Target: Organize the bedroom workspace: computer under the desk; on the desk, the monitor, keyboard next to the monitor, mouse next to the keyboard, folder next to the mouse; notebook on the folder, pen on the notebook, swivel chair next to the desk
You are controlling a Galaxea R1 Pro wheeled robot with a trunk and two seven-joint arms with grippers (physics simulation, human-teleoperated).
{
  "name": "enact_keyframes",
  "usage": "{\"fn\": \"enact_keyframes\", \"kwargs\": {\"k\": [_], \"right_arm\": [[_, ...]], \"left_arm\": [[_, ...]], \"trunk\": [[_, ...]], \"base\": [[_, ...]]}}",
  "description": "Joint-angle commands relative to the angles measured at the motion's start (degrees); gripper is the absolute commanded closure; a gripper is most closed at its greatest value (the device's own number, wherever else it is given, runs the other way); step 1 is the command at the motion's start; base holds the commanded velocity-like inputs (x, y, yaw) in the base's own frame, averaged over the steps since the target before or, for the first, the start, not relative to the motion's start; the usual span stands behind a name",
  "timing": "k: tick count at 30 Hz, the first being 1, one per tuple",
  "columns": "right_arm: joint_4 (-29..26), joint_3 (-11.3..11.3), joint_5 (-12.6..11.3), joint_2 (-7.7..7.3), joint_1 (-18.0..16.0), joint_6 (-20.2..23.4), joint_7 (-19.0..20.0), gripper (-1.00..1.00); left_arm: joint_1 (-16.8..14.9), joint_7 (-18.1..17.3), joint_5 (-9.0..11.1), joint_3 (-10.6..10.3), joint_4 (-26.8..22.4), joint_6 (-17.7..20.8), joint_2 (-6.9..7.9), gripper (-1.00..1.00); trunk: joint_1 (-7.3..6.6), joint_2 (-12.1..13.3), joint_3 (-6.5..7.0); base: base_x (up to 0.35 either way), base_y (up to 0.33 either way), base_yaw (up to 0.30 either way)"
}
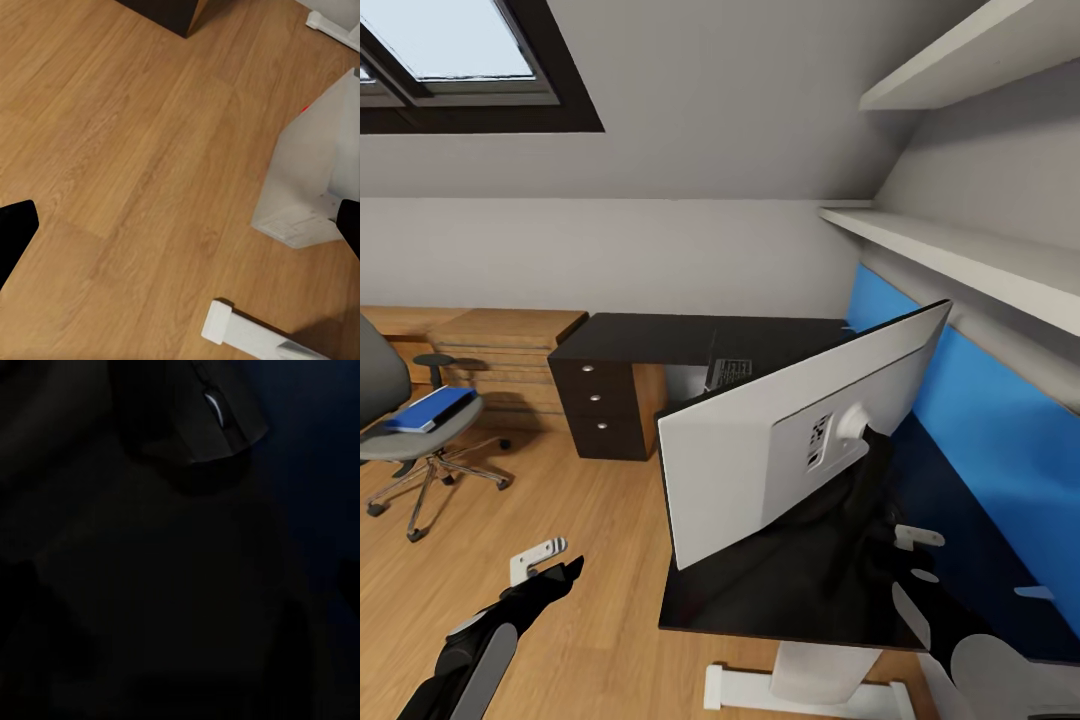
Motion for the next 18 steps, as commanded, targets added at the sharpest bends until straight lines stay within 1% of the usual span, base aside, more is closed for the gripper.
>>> {"fn": "enact_keyframes", "kwargs": {"k": [1,6,12,18], "right_arm": [[0.0,0.4,-0.6,-0.04,0.0,-0.2,-0.2,-1.00],[0.0,0.4,-0.6,-0.04,0.0,-0.2,-0.2,-1.00],[0.0,0.4,-0.6,-0.04,0.0,-0.2,-0.2,-1.00],[0.0,0.4,-0.6,-0.06,0.0,-0.3,-0.3,-1.00]], "left_arm": [[0.0,0.4,0.6,0.0,-0.1,0.2,0.02,-1.00],[0.0,0.4,0.6,0.0,-0.1,0.2,0.02,-1.00],[0.0,0.4,0.6,0.0,-0.1,0.2,0.02,-1.00],[0.0,0.4,0.6,0.0,-0.1,0.2,0.02,-1.00]], "trunk": [[0.00,0.0,-0.06],[0.00,0.0,-0.06],[0.00,0.0,-0.06],[0.00,0.0,-0.06]], "base": [[0.001,0.000,0.000],[0.001,0.000,0.000],[0.069,-0.044,0.000],[0.020,-0.014,0.000]]}}
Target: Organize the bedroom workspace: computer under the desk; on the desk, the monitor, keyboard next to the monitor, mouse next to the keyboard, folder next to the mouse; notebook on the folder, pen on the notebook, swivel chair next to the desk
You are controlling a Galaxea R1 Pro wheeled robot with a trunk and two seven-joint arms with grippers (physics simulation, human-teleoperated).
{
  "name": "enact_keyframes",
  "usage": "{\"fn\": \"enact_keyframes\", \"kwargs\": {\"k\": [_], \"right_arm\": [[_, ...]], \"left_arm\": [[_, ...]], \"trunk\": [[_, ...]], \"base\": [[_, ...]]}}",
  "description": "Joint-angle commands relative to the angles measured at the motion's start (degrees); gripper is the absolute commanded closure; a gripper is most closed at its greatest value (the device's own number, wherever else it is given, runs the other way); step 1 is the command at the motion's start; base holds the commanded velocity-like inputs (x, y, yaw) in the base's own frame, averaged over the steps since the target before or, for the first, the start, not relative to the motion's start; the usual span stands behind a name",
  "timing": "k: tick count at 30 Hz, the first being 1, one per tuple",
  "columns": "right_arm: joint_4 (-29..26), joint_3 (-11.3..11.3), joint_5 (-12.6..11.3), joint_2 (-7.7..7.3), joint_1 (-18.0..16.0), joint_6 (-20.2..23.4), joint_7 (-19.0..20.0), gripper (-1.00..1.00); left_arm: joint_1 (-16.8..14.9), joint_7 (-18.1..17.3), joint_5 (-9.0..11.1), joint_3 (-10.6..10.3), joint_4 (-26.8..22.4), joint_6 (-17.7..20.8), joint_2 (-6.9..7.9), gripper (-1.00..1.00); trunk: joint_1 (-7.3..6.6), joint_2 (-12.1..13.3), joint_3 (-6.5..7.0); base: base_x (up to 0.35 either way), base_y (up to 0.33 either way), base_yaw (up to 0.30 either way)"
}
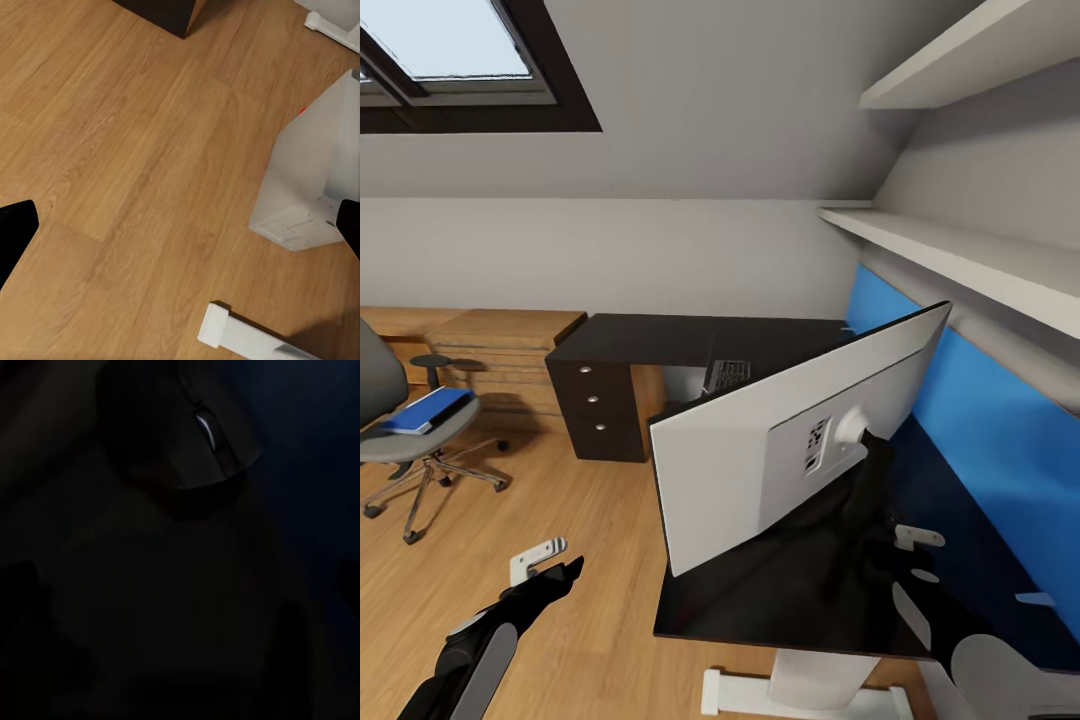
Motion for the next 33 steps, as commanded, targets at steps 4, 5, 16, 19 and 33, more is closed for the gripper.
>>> {"fn": "enact_keyframes", "kwargs": {"k": [4,5,16,19,33], "right_arm": [[0.0,0.4,-0.6,-0.19,0.0,-0.3,-0.2,-1.00],[0.0,0.4,-0.6,-0.26,0.0,-0.2,-0.2,-1.00],[0.0,0.4,-0.6,-0.29,-0.1,-0.3,-0.2,-1.00],[0.0,0.4,-0.6,-0.29,-0.1,-0.3,-0.2,-1.00],[0.0,0.4,-0.5,-0.32,0.0,-0.3,-0.2,-1.00]], "left_arm": [[0.0,0.4,0.6,0.0,-0.1,0.2,0.02,-1.00],[0.0,0.4,0.6,0.0,-0.1,0.2,0.03,-1.00],[0.0,0.4,0.6,0.0,0.0,0.2,0.02,-1.00],[0.0,0.4,0.6,0.0,0.0,0.2,0.02,-1.00],[0.0,0.4,0.6,0.0,0.3,0.2,0.02,-1.00]], "trunk": [[0.00,0.0,-0.06],[0.00,0.0,-0.06],[0.00,0.0,-0.06],[0.00,0.0,-0.06],[0.00,0.0,-0.06]], "base": [[0.004,-0.003,0.000],[0.040,-0.060,0.000],[0.042,-0.051,0.000],[0.003,-0.003,0.000],[0.032,0.000,0.000]]}}
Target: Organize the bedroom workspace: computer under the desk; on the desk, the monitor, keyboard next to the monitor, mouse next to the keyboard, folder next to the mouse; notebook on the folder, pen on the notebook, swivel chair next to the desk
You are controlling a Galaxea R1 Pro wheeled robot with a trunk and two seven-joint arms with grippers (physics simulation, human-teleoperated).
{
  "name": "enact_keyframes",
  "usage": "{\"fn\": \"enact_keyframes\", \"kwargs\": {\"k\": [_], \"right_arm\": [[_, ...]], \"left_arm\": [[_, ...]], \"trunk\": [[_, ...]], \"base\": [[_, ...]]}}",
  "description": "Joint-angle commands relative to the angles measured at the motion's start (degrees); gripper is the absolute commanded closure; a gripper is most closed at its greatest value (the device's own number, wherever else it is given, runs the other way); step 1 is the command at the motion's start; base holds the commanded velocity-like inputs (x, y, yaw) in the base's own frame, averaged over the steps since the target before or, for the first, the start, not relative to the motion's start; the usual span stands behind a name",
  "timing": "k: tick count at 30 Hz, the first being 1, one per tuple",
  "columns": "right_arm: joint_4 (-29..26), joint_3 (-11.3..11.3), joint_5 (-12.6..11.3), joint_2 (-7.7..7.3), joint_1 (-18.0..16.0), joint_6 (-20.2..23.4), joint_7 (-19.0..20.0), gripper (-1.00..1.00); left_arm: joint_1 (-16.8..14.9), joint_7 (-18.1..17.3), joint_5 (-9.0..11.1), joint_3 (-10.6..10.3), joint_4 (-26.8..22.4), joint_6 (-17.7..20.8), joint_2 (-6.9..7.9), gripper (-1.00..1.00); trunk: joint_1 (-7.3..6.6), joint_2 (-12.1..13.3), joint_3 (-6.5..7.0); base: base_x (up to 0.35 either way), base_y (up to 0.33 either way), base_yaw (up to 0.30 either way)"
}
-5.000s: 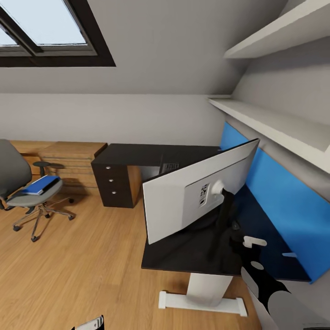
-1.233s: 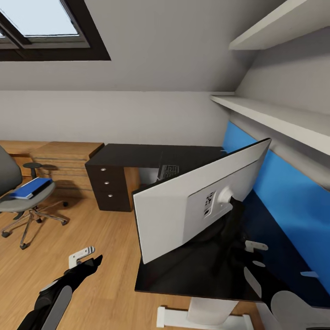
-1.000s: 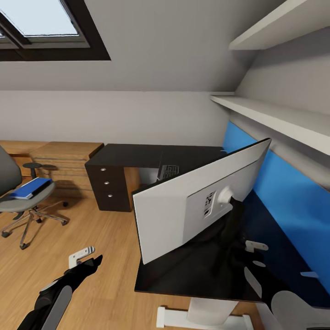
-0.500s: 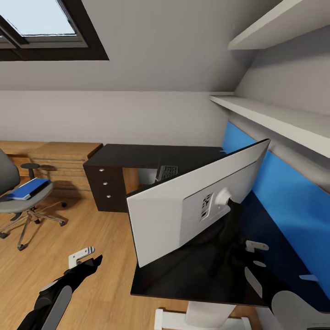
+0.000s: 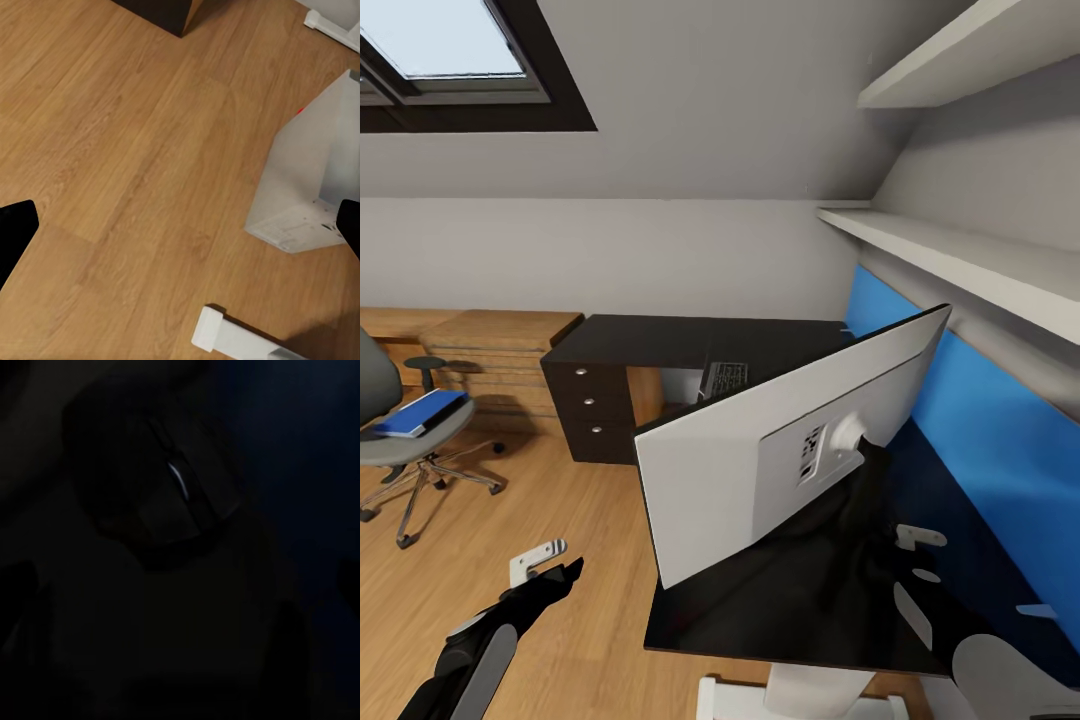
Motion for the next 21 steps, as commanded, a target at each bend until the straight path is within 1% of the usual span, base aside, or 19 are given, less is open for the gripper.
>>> {"fn": "enact_keyframes", "kwargs": {"k": [1,6,12,21], "right_arm": [[0.0,0.4,-0.6,-0.05,0.0,-0.2,-0.3,-1.00],[0.0,0.4,-0.6,-0.04,0.0,-0.2,-0.3,-1.00],[0.0,0.4,-0.6,-0.06,0.0,-0.2,-0.3,-1.00],[0.0,0.4,-0.6,-0.07,0.0,-0.2,-0.3,-1.00]], "left_arm": [[0.0,0.4,0.6,0.0,-0.1,0.2,0.02,-1.00],[0.0,0.4,0.6,0.0,-0.1,0.2,0.02,-1.00],[0.0,0.4,0.6,0.0,-0.1,0.2,0.02,-1.00],[0.0,0.4,0.6,0.0,0.0,0.2,0.02,-1.00]], "trunk": [[0.00,0.0,-0.06],[0.00,0.0,-0.06],[0.00,0.0,-0.06],[0.00,0.0,-0.06]], "base": [[0.002,0.000,0.000],[0.004,0.000,0.000],[0.141,0.000,0.000],[0.018,0.000,0.000]]}}
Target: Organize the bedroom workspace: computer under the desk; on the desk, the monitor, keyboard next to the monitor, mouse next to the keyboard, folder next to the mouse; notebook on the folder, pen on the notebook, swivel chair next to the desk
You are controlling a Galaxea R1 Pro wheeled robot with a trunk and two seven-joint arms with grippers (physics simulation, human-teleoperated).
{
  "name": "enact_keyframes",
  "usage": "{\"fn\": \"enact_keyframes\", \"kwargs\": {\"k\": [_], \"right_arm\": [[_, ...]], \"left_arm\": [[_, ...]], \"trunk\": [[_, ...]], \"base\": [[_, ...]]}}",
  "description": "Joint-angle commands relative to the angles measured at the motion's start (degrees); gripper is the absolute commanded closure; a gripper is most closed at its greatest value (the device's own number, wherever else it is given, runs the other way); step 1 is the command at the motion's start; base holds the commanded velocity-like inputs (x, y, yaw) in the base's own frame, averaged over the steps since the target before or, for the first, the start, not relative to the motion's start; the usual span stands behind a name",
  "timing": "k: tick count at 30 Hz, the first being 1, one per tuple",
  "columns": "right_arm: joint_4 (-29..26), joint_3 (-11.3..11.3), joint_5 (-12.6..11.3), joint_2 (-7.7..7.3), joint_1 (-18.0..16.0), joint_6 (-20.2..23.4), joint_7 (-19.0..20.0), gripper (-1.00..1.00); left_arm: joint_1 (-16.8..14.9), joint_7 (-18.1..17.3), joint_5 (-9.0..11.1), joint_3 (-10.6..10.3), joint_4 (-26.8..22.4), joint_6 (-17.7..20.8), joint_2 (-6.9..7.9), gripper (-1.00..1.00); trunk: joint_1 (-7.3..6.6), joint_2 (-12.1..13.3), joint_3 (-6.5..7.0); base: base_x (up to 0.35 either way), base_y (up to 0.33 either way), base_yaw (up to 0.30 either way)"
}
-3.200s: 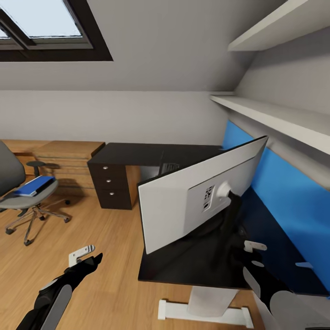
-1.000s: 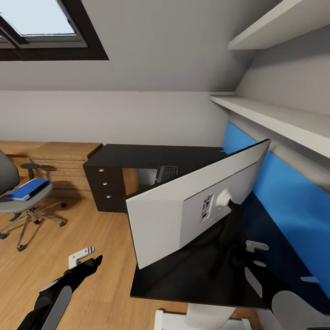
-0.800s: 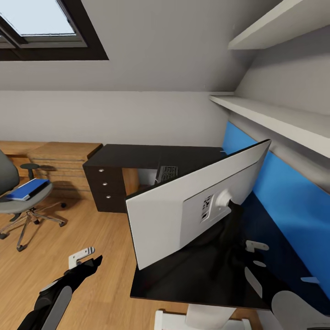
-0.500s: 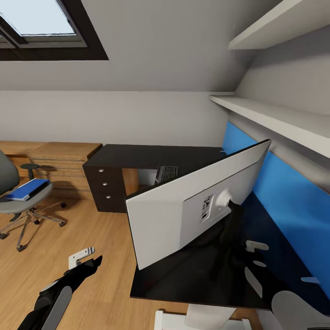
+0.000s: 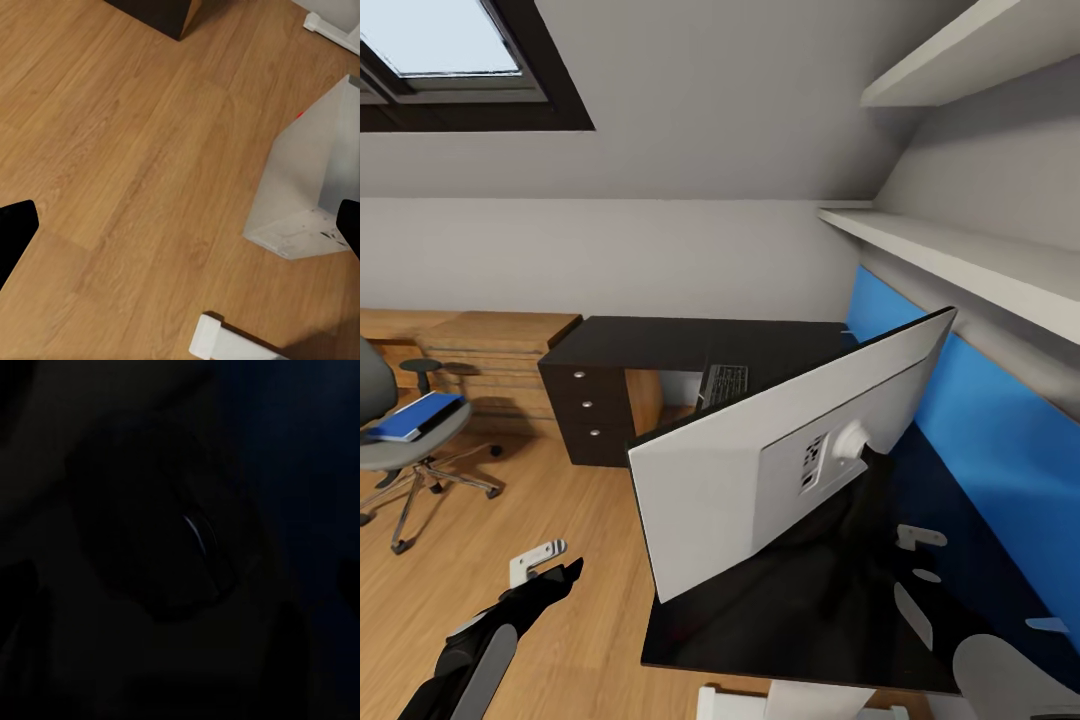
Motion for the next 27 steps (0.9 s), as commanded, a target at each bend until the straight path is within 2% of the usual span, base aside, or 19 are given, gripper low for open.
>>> {"fn": "enact_keyframes", "kwargs": {"k": [1,27], "right_arm": [[0.0,0.4,-0.6,-0.04,0.0,-0.2,-0.2,-1.00],[0.0,0.4,-0.6,-0.05,0.0,-0.2,-0.2,-1.00]], "left_arm": [[0.0,0.4,0.6,0.0,-0.1,0.2,0.02,-1.00],[0.0,0.4,0.6,0.0,-0.1,0.2,0.02,-1.00]], "trunk": [[0.00,0.0,-0.06],[0.00,0.0,-0.06]], "base": [[0.115,0.000,0.000],[0.038,0.000,0.000]]}}
